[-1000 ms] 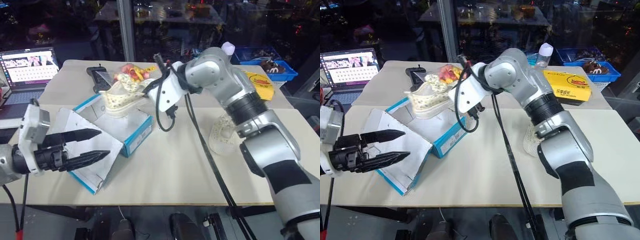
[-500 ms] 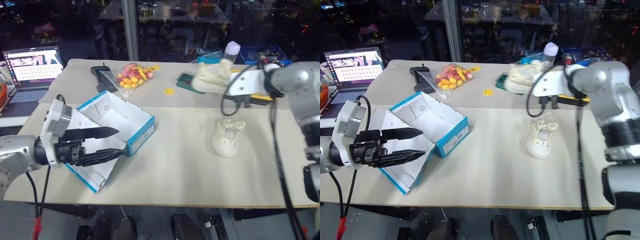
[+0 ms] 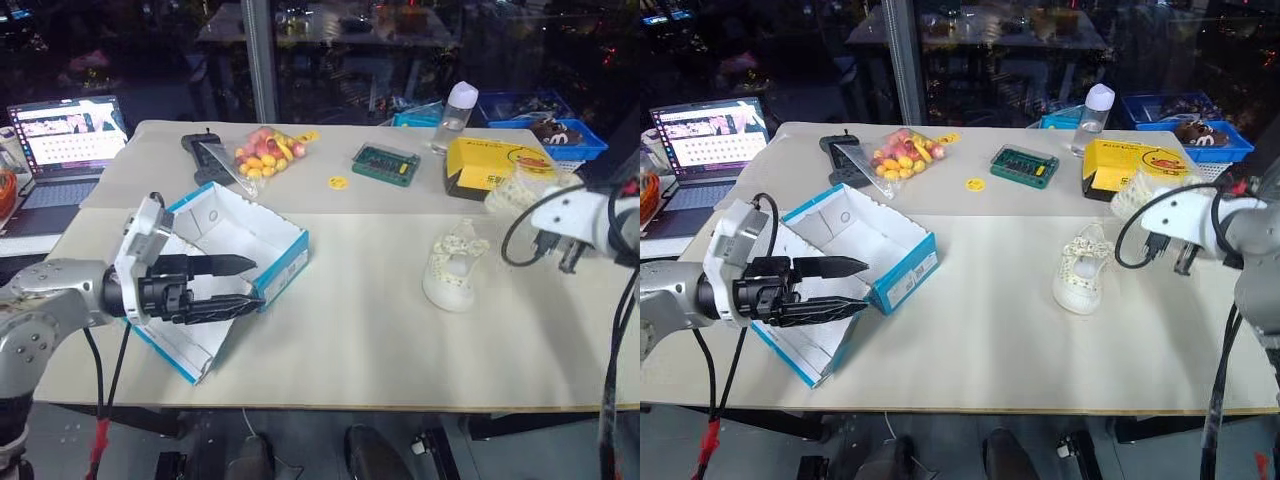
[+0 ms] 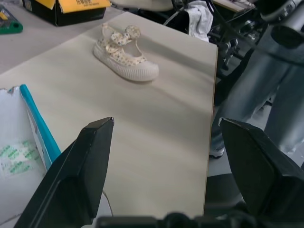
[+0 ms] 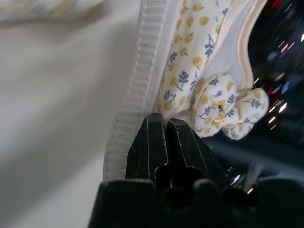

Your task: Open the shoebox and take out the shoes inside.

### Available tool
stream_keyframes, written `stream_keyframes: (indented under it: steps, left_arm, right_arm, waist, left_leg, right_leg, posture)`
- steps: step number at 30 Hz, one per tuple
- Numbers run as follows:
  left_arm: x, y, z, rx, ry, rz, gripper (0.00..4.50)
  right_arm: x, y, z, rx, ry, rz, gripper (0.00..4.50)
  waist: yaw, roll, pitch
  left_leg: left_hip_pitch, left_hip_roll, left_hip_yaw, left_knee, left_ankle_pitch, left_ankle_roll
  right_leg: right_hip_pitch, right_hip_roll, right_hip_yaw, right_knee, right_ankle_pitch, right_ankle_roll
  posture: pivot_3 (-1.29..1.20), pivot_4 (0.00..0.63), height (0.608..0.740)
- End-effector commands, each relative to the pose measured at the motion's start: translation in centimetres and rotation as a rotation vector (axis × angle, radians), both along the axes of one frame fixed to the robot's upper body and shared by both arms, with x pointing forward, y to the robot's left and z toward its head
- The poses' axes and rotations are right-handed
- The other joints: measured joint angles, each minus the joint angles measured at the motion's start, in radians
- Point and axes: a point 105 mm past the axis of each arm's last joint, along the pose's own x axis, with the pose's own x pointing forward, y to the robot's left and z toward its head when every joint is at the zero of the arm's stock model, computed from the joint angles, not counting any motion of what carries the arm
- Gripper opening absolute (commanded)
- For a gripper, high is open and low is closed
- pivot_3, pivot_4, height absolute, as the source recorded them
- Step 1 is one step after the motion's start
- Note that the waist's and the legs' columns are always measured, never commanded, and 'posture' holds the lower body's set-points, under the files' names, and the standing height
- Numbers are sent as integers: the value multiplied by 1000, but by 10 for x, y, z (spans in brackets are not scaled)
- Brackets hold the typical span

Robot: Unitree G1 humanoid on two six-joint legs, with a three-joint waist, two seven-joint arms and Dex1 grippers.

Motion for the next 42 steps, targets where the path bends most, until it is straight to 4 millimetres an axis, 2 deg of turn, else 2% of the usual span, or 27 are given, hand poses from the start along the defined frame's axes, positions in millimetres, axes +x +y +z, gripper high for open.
stream_keyframes:
  steps: [1, 2, 5, 9, 12, 13, 17, 19, 20, 22, 24, 27, 28, 31, 32, 34, 36, 38, 39, 42]
  left_arm:
    - [-1, -3, 6, -4, -41, -35, 3788]
    - [0, -4, 6, -8, -41, -35, 3788]
    - [3, -7, 6, -14, -41, -43, 3788]
    - [5, -7, 7, -17, -49, -43, 3788]
    - [7, -5, 8, -11, -56, -33, 3788]
    - [7, -4, 8, -10, -61, -30, 3788]
    - [10, -1, 11, -13, -86, -2, 3788]
    - [13, 3, 13, -16, -102, 25, 3788]
    - [15, 5, 14, -17, -110, 39, 3788]
    - [19, 10, 19, -37, -130, 83, 3788]
    - [20, 12, 24, -66, -137, 105, 3788]
    - [19, 17, 27, -90, -138, 137, 3788]
    - [21, 20, 27, -90, -139, 157, 3788]
    - [26, 37, 22, -71, -153, 264, 3788]
    - [27, 42, 19, -56, -159, 292, 3788]
    - [29, 55, 17, -34, -182, 374, 3788]
    - [35, 78, 20, -56, -235, 543, 3788]
    - [47, 117, 18, -99, -290, 844, 3788]
    - [48, 128, 15, -108, -303, 936, 3788]
    - [50, 169, -6, -163, -288, 1258, 3788]
  right_arm:
    - [-13, 13, 13, 34, -51, 4, 98]
    - [-14, 16, 10, 45, -41, 2, 98]
    - [-16, 24, 8, 92, -43, 4, 923]
    - [-22, 27, 2, 115, -13, -1, 2228]
    - [-24, 27, 10, 99, -48, 5, 3327]
    - [-25, 27, 11, 99, -46, 10, 3570]
    - [-24, 29, 23, 138, -88, 38, 3570]
    - [-20, 41, 40, 206, -153, 93, 3570]
    - [-18, 51, 51, 255, -191, 133, 3570]
    - [-19, 91, 87, 444, -288, 312, 3570]
    - [-25, 119, 113, 563, -334, 452, 3570]
    - [-24, 136, 121, 635, -322, 531, 3570]
    - [-20, 141, 115, 647, -290, 545, 3570]
    - [-10, 174, 53, 657, -71, 623, 3570]
    - [-8, 180, 42, 672, -49, 624, 3570]
    - [-3, 186, 33, 765, -53, 587, 3570]
    - [0, 183, 18, 829, -73, 506, 3570]
    - [6, 168, 6, 897, -170, 359, 3570]
    - [8, 162, 3, 914, -206, 312, 3570]
    - [12, 144, -9, 951, -319, 177, 3570]
  waist:
    - [-4, 0, 0]
    - [-6, 0, 0]
    - [-6, 0, 0]
    - [-5, 0, 0]
    - [-5, 0, 0]
    - [-6, 0, 0]
    - [-5, 0, 0]
    - [-8, 0, 0]
    - [-12, 0, 0]
    - [-15, 0, 0]
    - [-25, 2, 2]
    - [-19, -1, 0]
    - [-13, -4, -2]
    - [-8, -12, -7]
    - [-8, -14, -8]
    - [-8, -12, -7]
    - [-6, -10, -6]
    - [-1, -10, -6]
    - [4, -10, -6]
    - [17, -10, -6]
  left_leg:
    - [0, 0, 0, 0, 0, 0]
    - [0, 0, 0, 0, 0, 0]
    - [0, 0, 0, 1, 0, 0]
    - [1, 0, 0, 3, 0, 0]
    - [0, 0, 0, 3, 0, 0]
    - [0, 0, 0, 3, 0, 0]
    - [0, 0, 0, 3, 0, 0]
    - [0, 0, 0, 3, 0, 0]
    - [0, 0, 0, 4, 0, 0]
    - [1, 0, 0, 5, 0, 0]
    - [1, 0, 0, 6, 0, 0]
    - [1, 1, -2, 6, 0, 0]
    - [1, 1, -2, 6, 0, 0]
    - [-1, 1, -1, 7, 0, 0]
    - [0, 1, -1, 7, 0, 0]
    - [-3, 1, 0, 8, 0, 0]
    - [-9, 0, 0, 9, 0, 0]
    - [-11, 1, 0, 9, 0, 0]
    - [-10, 2, -1, 8, 0, 0]
    - [-10, 2, -1, 9, 0, 0]
  right_leg:
    - [0, 0, 1, 0, 0, 0]
    - [0, 0, 1, 0, 0, 0]
    - [0, 0, 1, 0, 1, 0]
    - [2, 0, 1, 0, 1, 0]
    - [2, -1, 1, 0, 1, 0]
    - [2, -1, 1, 0, 1, 0]
    - [2, -1, 1, 0, 1, 0]
    - [2, -1, 1, 0, 1, 0]
    - [2, -1, 1, 0, 1, 0]
    - [1, 0, 1, 0, 3, 0]
    - [1, 0, 1, 0, 6, -1]
    - [2, 1, -1, 0, 6, -1]
    - [3, 1, -2, 0, 6, -1]
    - [4, 0, -1, -3, 5, 0]
    - [5, 0, -1, -4, 5, 0]
    - [3, 0, 0, -4, 5, 0]
    - [-4, 0, 0, -1, 6, 1]
    - [-6, 1, -1, 1, 9, 6]
    - [-5, 1, -2, 0, 9, 6]
    - [-4, 1, -2, -1, 10, 7]
  posture:
    - [0, 150, 723]
    - [0, 150, 723]
    - [0, 150, 723]
    - [0, 150, 723]
    - [0, 150, 723]
    - [0, 150, 723]
    - [0, 150, 723]
    - [0, 150, 723]
    - [0, 150, 723]
    - [0, 150, 723]
    - [0, 150, 723]
    - [0, 150, 723]
    - [0, 150, 723]
    - [0, 150, 723]
    - [0, 150, 723]
    - [0, 150, 723]
    - [0, 150, 723]
    - [0, 150, 723]
    - [0, 150, 723]
    - [0, 150, 723]
